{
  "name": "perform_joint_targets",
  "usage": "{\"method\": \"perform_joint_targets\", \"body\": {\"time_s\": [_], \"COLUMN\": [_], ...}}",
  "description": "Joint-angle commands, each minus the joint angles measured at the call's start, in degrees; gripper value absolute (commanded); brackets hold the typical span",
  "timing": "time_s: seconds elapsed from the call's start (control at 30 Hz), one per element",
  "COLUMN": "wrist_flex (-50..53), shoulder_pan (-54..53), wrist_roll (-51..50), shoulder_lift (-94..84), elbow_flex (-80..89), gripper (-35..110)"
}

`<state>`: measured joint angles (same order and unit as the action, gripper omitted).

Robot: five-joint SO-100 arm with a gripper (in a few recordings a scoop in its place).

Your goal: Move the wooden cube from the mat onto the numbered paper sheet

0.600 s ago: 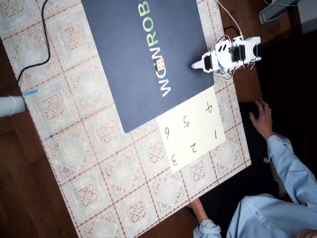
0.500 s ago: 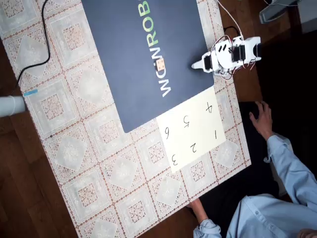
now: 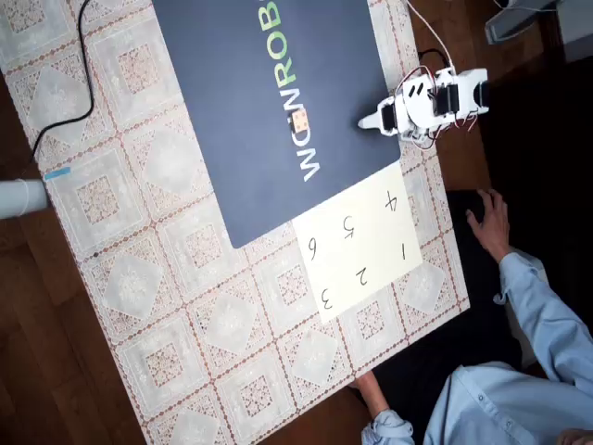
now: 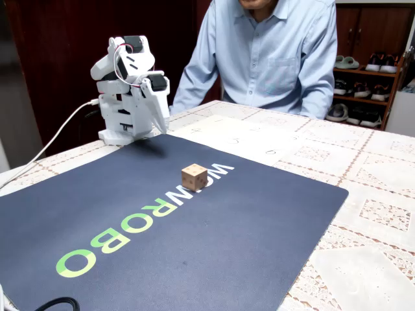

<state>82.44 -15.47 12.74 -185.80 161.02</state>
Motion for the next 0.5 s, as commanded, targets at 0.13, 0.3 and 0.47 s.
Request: {"method": "perform_joint_targets", "body": {"time_s": [0.13,0.3,0.47], "wrist_flex": [0.6,0.6,0.6], "shoulder_pan": [-0.3,-0.3,0.2], "wrist_roll": [1.0,1.1,1.4], "shoulder_lift": [-0.7,-0.7,-0.7], "elbow_flex": [3.7,3.7,3.7], "gripper": [0,0,0]}}
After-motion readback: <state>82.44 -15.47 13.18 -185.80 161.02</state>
